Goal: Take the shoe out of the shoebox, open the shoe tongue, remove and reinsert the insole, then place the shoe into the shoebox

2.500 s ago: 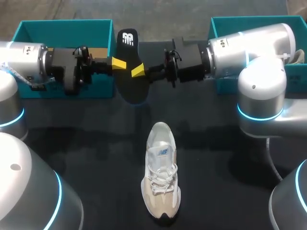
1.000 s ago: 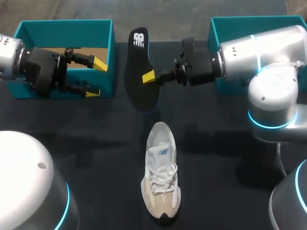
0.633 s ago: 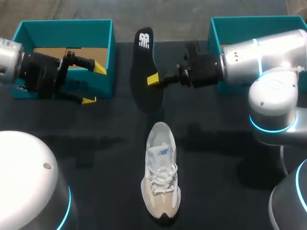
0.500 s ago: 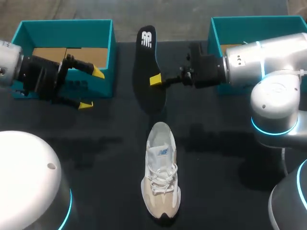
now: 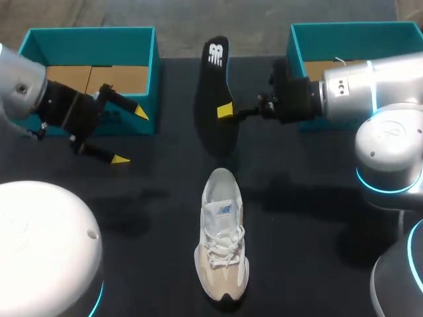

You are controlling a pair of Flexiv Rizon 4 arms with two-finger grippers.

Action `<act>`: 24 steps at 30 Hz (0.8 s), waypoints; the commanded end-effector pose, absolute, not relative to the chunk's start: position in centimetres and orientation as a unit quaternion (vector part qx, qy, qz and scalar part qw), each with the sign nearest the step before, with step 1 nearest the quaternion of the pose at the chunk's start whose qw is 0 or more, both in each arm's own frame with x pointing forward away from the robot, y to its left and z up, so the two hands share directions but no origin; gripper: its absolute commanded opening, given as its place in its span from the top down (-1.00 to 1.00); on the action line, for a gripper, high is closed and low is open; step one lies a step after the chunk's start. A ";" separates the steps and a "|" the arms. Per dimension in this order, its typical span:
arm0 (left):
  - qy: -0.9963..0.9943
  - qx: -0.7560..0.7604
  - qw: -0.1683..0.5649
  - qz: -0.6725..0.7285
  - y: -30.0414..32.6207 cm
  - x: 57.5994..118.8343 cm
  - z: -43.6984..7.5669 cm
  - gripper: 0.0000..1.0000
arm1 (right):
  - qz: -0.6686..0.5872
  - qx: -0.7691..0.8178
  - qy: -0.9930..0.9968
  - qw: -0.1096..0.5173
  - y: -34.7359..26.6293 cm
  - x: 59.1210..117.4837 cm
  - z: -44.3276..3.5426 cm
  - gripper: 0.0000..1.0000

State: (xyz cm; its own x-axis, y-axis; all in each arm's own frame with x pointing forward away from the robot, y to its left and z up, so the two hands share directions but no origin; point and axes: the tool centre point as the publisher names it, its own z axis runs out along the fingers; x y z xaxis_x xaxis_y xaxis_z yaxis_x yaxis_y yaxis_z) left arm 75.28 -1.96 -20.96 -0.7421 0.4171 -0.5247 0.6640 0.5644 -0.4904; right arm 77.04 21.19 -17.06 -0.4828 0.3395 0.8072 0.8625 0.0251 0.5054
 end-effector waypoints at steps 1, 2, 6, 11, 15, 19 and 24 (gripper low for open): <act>0.900 0.282 0.136 -0.304 -2.4 75.4 -20.4 -1.00 | -0.533 -0.451 -0.675 0.240 21.4 77.0 -17.0 1.00; 0.900 0.282 0.136 -0.304 -2.4 75.4 -20.4 -1.00 | -0.533 -0.451 -0.675 0.240 21.4 77.0 -17.0 1.00; 0.900 0.282 0.136 -0.304 -2.4 75.4 -20.4 -1.00 | -0.533 -0.451 -0.675 0.240 21.4 77.0 -17.0 1.00; 0.936 0.200 0.061 -0.282 -3.8 75.4 -21.2 -1.00 | -0.554 -0.454 -0.660 0.226 20.5 76.7 -19.7 1.00; 0.960 0.140 0.037 -0.239 -4.2 74.9 -22.6 -1.00 | -0.563 -0.444 -0.663 0.215 20.3 77.4 -20.8 1.00; 0.967 0.114 0.025 -0.227 -4.0 74.3 -24.0 -1.00 | -0.569 -0.424 -0.675 0.202 20.1 78.4 -21.4 1.00; 0.973 0.090 -0.010 -0.213 -3.9 73.6 -25.7 -1.00 | -0.579 -0.403 -0.683 0.191 19.6 78.9 -22.1 1.00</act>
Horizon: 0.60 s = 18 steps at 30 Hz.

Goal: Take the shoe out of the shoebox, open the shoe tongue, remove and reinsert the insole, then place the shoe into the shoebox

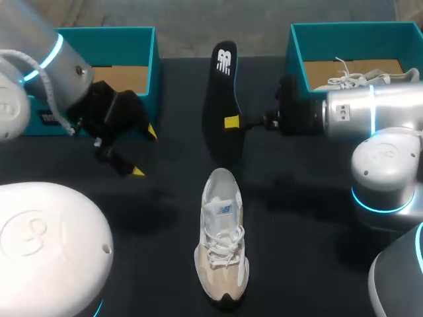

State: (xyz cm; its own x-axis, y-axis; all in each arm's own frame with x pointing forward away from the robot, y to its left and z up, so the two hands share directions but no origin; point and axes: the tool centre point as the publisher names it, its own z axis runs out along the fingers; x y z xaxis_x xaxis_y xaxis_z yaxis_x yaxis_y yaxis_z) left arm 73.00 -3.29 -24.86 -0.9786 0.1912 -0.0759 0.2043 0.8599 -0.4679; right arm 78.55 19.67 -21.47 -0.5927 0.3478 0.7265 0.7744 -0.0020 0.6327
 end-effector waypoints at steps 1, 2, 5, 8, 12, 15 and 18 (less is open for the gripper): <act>0.973 0.086 -0.013 -0.212 -3.8 73.6 -25.9 -1.00 | -0.579 -0.403 -0.683 0.191 19.6 78.9 -22.1 1.00; 0.973 0.084 -0.018 -0.213 -3.7 73.5 -26.1 -1.00 | -0.579 -0.403 -0.683 0.191 19.6 78.9 -22.1 1.00; 0.975 0.080 -0.014 -0.207 -3.4 73.5 -26.3 -1.00 | -0.579 -0.403 -0.683 0.191 19.6 78.9 -22.1 1.00; 0.975 0.080 -0.014 -0.207 -3.4 73.5 -26.3 -1.00 | -0.579 -0.403 -0.683 0.191 19.6 78.9 -22.1 1.00; 0.975 0.080 -0.014 -0.207 -3.4 73.5 -26.3 -1.00 | -0.579 -0.403 -0.683 0.191 19.6 78.9 -22.1 1.00; 0.975 0.080 -0.014 -0.207 -3.4 73.5 -26.3 -1.00 | -0.579 -0.403 -0.683 0.191 19.6 78.9 -22.1 1.00; 0.975 0.080 -0.014 -0.207 -3.4 73.5 -26.3 -1.00 | -0.579 -0.403 -0.683 0.191 19.6 78.9 -22.1 1.00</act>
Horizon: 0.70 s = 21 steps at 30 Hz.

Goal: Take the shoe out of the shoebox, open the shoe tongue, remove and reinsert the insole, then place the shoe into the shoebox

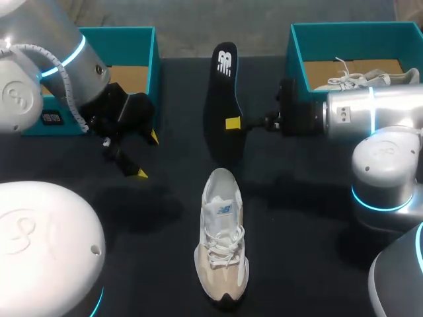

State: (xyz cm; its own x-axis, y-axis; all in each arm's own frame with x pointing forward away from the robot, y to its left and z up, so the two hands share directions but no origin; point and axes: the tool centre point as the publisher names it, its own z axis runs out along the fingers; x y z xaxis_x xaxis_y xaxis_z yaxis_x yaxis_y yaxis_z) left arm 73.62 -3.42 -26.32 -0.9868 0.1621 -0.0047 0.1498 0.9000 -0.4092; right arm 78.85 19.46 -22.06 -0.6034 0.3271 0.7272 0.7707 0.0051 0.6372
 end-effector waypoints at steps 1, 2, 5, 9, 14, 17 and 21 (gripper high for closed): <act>-0.975 -0.080 0.014 0.207 -3.4 73.5 -26.3 -1.00 | -0.579 -0.403 -0.683 0.191 19.6 78.9 -22.1 1.00; -0.975 -0.080 0.014 0.207 -3.4 73.5 -26.3 -1.00 | -0.579 -0.403 -0.683 0.191 19.6 78.9 -22.1 1.00; -0.975 -0.080 0.014 0.207 -3.4 73.5 -26.3 -1.00 | -0.579 -0.403 -0.683 0.191 19.6 78.9 -22.1 1.00; -0.975 -0.080 0.014 0.207 -3.4 73.5 -26.3 -1.00 | -0.579 -0.403 -0.683 0.191 19.6 78.9 -22.1 1.00; -0.973 -0.070 0.023 0.221 -3.4 72.8 -26.9 -1.00 | -0.590 -0.382 -0.687 0.186 19.7 78.5 -22.5 1.00; -0.971 -0.075 0.027 0.225 -3.4 72.0 -27.2 -1.00 | -0.600 -0.361 -0.692 0.175 19.7 78.1 -22.7 1.00; -0.971 -0.076 0.029 0.225 -3.3 71.3 -27.7 -1.00 | -0.615 -0.332 -0.694 0.171 19.8 77.5 -23.0 1.00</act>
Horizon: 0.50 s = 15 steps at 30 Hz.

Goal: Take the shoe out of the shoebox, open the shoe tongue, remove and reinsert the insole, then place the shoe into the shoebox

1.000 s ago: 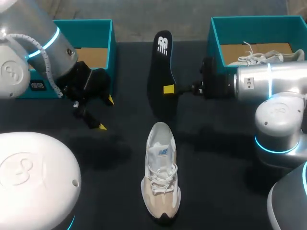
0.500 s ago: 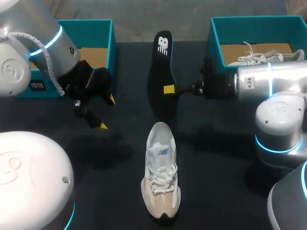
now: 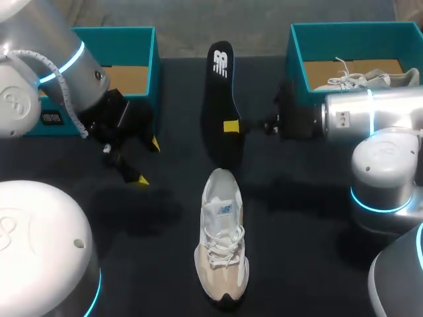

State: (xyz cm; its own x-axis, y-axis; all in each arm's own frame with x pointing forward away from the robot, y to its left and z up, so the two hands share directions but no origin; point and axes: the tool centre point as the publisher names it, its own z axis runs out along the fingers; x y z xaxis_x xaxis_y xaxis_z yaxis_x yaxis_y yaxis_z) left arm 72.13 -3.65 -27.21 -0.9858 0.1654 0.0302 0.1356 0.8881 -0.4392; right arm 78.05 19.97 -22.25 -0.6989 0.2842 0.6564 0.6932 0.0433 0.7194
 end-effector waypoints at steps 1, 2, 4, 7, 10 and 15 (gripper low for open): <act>-0.971 -0.076 0.028 0.224 -3.3 71.1 -27.8 -1.00 | -0.620 -0.326 -0.693 0.169 19.9 77.5 -23.1 1.00; -0.971 -0.076 0.029 0.223 -3.2 71.0 -27.9 -1.00 | -0.624 -0.320 -0.691 0.173 20.0 77.4 -23.2 1.00; -0.973 -0.074 0.028 0.215 -3.3 70.7 -28.2 -1.00 | -0.626 -0.319 -0.691 0.171 20.0 77.3 -23.5 1.00; -0.974 -0.075 0.031 0.210 -3.7 70.3 -28.5 -1.00 | -0.633 -0.306 -0.692 0.165 20.3 76.9 -23.8 1.00; -0.976 -0.086 0.041 0.195 -4.1 69.8 -29.0 -1.00 | -0.639 -0.302 -0.690 0.157 20.3 76.5 -24.1 1.00; -0.978 -0.097 0.038 0.178 -4.2 69.5 -29.3 -1.00 | -0.639 -0.302 -0.690 0.157 20.3 76.5 -24.1 1.00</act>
